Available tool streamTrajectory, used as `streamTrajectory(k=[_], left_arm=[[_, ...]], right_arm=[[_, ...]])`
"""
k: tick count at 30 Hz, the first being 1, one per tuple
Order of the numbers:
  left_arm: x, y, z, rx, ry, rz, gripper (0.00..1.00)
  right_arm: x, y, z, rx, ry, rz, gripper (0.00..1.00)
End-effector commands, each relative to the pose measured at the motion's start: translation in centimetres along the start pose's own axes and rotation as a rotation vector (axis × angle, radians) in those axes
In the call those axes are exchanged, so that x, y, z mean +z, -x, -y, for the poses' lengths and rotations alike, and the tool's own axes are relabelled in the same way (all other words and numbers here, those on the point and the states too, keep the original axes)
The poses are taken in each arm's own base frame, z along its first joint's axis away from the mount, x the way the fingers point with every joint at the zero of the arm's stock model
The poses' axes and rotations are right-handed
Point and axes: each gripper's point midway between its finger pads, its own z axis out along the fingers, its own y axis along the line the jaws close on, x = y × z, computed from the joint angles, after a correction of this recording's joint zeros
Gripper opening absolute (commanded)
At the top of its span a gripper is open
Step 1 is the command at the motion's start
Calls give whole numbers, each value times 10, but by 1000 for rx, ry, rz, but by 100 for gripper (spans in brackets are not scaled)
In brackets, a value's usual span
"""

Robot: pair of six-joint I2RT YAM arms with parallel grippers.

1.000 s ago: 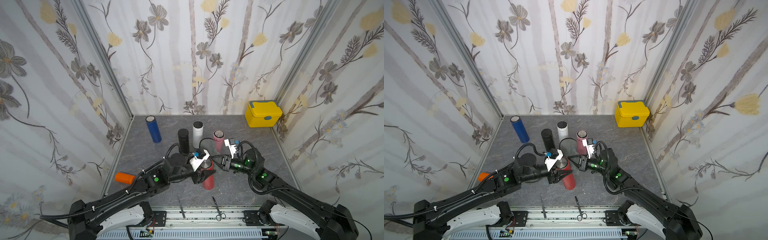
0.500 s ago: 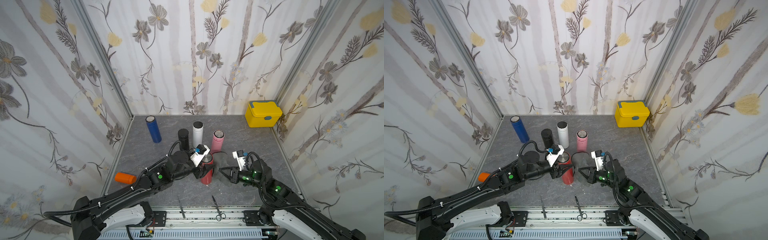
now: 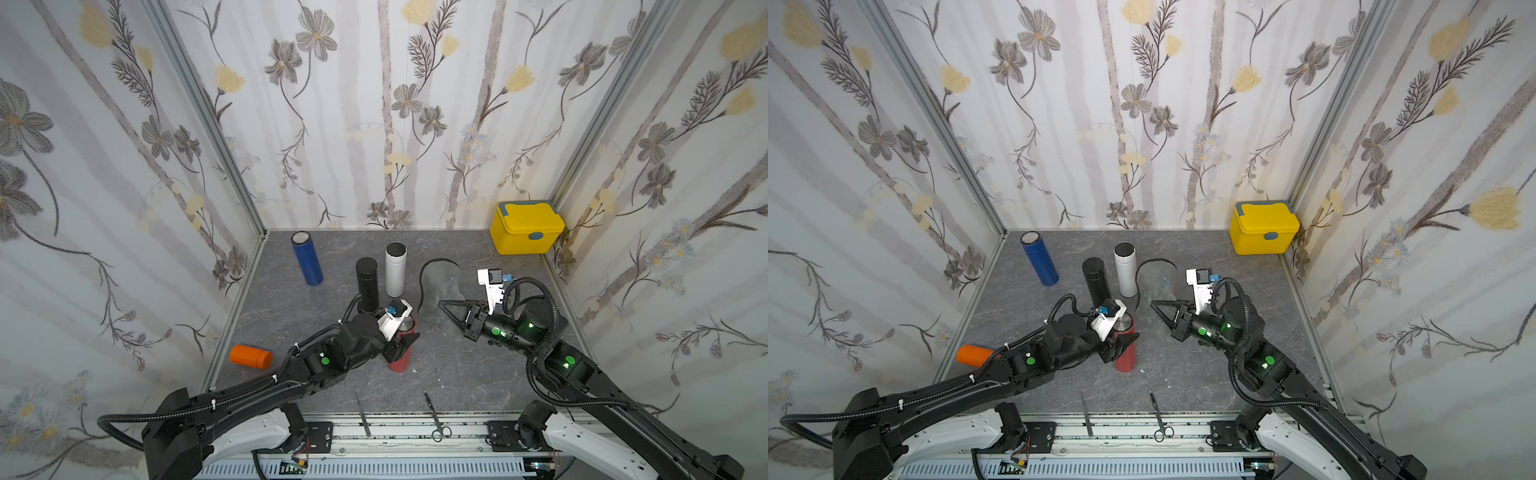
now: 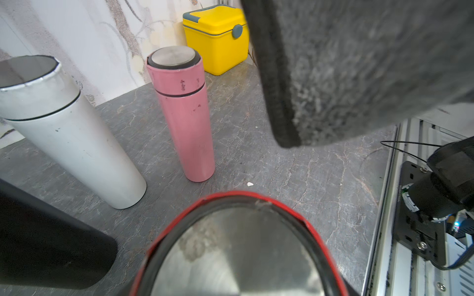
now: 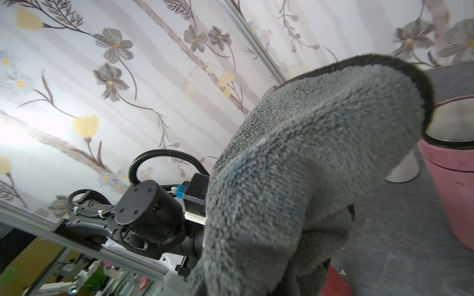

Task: Wipe the surface of the thermos
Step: Wipe the dirt from the surface of the thermos.

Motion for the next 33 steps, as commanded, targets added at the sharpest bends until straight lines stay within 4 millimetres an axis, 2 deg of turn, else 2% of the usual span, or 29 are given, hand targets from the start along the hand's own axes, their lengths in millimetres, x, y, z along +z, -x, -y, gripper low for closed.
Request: streamTrajectory(k=[1,4,7,10,13,17,19,22,23,25,29,33], left_arm=[[-1,27,-4,-19,22,134,0],[1,28,-1,-22,6,152,0],[4,25,1,-26,-8,155,0],[5,23,3,-29,-23,161,0],[9,18,7,-25,-43,143,0],[13,14,12,-33,-76,127,0],[14,12,13,-39,-80,123,0],[13,10,12,-46,-77,123,0],[12,10,12,-47,-74,125,0],[10,10,9,-52,-59,129,0],[12,9,0,-62,-11,132,0],[18,7,-4,-69,10,118,0]], right_arm=[[7,-1,-31,11,173,-30,0],[17,-24,-19,45,150,-93,0],[23,-48,3,100,98,-151,0],[25,-64,20,130,40,-181,0],[32,-66,31,108,-15,-197,0],[55,-60,44,56,-84,-222,0],[71,-46,52,17,-143,-209,0],[89,-36,63,-30,-212,-202,0],[92,-36,64,-38,-220,-205,0],[99,-50,57,-72,-216,-254,0],[86,-86,52,-137,-240,-346,0],[58,-115,55,-165,-301,-406,0]])
